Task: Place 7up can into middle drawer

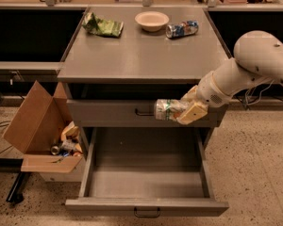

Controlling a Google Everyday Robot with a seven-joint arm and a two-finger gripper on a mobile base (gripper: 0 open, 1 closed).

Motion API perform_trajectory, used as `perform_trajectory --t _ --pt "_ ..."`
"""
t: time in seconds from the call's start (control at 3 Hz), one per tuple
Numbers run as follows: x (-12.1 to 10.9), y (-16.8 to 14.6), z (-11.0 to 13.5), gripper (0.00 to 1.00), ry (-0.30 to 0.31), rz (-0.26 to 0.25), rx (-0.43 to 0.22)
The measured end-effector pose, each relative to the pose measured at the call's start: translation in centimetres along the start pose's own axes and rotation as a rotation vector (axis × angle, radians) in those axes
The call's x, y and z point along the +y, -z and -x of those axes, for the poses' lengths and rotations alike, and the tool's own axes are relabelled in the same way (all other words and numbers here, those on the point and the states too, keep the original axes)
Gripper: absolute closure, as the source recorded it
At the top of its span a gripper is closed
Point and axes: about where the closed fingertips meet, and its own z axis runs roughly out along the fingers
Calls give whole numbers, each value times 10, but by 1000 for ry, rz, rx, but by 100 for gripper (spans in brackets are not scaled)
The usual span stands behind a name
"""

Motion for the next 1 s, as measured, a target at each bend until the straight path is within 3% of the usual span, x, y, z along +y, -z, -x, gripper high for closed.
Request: perform_trajectory --t 0.33,1.0 --pt "0 -3 -2 100 -4 5 3" --pt "13 -57 -81 100 -157 66 -20"
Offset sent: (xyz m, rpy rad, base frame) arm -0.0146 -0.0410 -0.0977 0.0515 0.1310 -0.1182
